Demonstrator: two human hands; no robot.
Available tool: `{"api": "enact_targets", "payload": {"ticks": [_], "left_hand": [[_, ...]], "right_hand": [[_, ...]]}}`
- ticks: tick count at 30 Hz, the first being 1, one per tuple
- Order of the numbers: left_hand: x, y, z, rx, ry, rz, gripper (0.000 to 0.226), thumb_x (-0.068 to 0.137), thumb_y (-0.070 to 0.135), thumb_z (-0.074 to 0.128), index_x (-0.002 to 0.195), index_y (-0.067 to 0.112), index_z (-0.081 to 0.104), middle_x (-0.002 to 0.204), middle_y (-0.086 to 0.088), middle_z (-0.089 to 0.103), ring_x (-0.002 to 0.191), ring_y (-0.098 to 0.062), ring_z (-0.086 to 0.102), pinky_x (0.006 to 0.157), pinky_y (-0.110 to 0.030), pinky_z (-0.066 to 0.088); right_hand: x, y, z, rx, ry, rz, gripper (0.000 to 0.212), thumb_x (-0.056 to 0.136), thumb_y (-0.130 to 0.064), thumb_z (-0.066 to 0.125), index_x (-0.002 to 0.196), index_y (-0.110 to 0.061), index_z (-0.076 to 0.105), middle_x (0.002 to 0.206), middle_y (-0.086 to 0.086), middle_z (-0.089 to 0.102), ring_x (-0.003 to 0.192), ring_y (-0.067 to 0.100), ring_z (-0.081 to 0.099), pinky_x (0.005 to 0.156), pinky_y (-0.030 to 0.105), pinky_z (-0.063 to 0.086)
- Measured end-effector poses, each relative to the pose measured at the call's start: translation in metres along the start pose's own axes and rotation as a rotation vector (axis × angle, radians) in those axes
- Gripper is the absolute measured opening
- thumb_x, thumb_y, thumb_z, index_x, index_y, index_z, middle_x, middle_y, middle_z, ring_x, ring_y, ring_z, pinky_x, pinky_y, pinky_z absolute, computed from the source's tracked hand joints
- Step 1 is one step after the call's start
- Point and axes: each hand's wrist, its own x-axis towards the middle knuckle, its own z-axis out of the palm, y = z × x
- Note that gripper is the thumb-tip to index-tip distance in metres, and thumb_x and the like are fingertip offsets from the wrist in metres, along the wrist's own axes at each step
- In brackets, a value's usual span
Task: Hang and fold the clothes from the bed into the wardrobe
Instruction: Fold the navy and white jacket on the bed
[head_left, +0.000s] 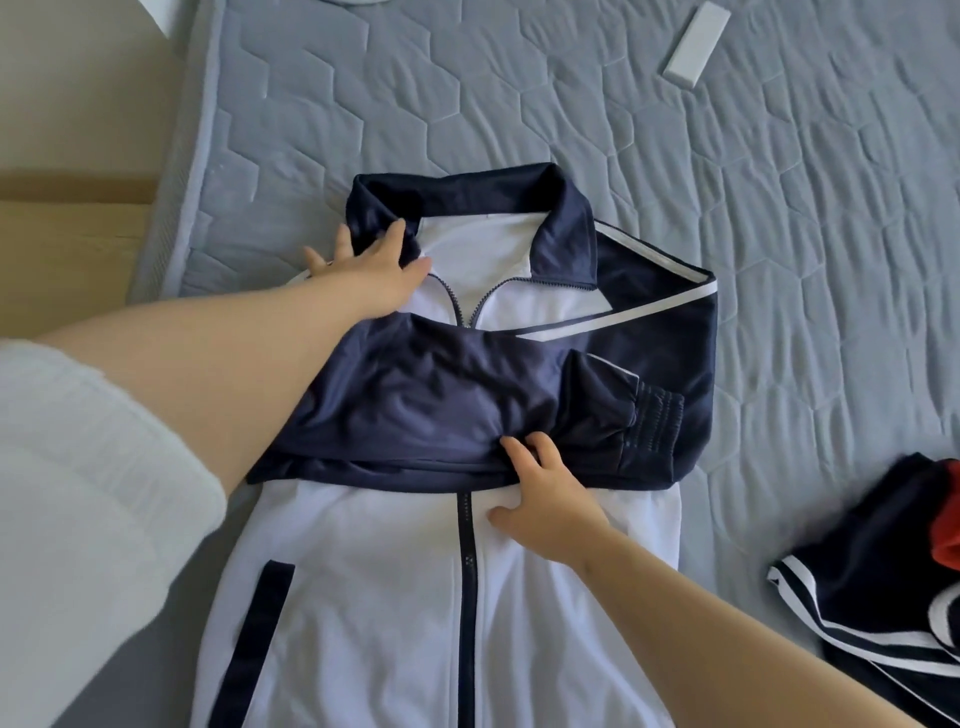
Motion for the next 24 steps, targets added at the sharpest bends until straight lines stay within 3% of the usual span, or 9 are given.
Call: {"api": "enact_targets", "payload": {"ticks": [3,6,9,12,18,21,24], "left_hand": [[-0.014,-0.006,0.008,0.082,0.022,0.010,0.068,0.090,0.065,0.018,0.145,0.040,-0.011,0.157,0.013,-0.009,0.142,-0.026,-0.021,0.107,-0.061,-0.010],[-0.057,-0.008,0.037,0.206,0.185,0.111,0.073,0.090,0.062,0.028,0.146,0.037,-0.010,0.156,0.003,-0.016,0.141,-0.033,-0.019,0.109,-0.059,-0.006],[-0.117,-0.006,0.072,0.157,0.205,0.263,0.073,0.091,0.052,0.041,0.149,0.032,0.001,0.157,-0.002,-0.010,0.142,-0.034,-0.012,0.113,-0.053,-0.001],[-0.172,-0.013,0.107,0.161,0.098,0.276,0.069,0.093,0.046,0.042,0.149,0.030,0.005,0.157,0.001,-0.008,0.143,-0.029,-0.012,0.114,-0.050,0.001],[-0.287,-0.049,0.164,0.165,-0.226,0.286,0.065,0.095,0.040,0.040,0.149,0.029,0.005,0.157,0.003,-0.015,0.142,-0.026,-0.020,0.114,-0.047,-0.008],[-0.328,-0.064,0.185,0.163,-0.300,0.316,0.065,0.094,0.037,0.042,0.148,0.031,0.008,0.157,0.002,-0.013,0.143,-0.028,-0.017,0.114,-0.048,-0.007],[-0.356,-0.072,0.205,0.204,-0.373,0.327,0.073,0.091,0.050,0.043,0.148,0.032,0.001,0.156,0.003,-0.017,0.141,-0.029,-0.021,0.112,-0.053,-0.008]], "right_hand": [[0.003,0.000,0.000,-0.013,-0.031,0.010,0.082,0.083,-0.036,0.059,0.148,-0.029,0.011,0.154,-0.010,-0.003,0.137,0.020,0.026,0.098,0.030,0.040],[0.001,-0.003,-0.001,-0.008,-0.027,0.025,0.081,0.084,-0.035,0.058,0.149,-0.027,0.010,0.155,-0.006,-0.001,0.138,0.020,0.025,0.101,0.034,0.039],[-0.014,-0.008,0.004,-0.113,0.015,0.037,0.078,0.088,-0.035,0.054,0.150,-0.024,0.008,0.157,0.001,0.002,0.144,0.021,0.010,0.113,0.035,0.025],[-0.045,-0.012,0.021,-0.194,0.101,0.041,0.071,0.092,-0.031,0.047,0.150,-0.024,0.006,0.158,0.003,0.002,0.145,0.022,-0.001,0.115,0.036,0.011],[-0.128,-0.004,0.073,-0.267,0.021,0.034,0.068,0.091,-0.023,0.044,0.147,-0.030,0.006,0.156,0.000,0.000,0.143,0.021,0.000,0.114,0.038,0.013],[-0.154,-0.004,0.103,-0.272,0.018,0.039,0.066,0.091,-0.024,0.044,0.146,-0.032,0.008,0.156,-0.001,-0.004,0.143,0.021,-0.003,0.113,0.039,0.011],[-0.175,0.001,0.131,-0.301,-0.011,0.030,0.063,0.093,-0.034,0.043,0.146,-0.032,0.010,0.157,0.000,-0.009,0.144,0.022,-0.009,0.114,0.043,0.010]]}}
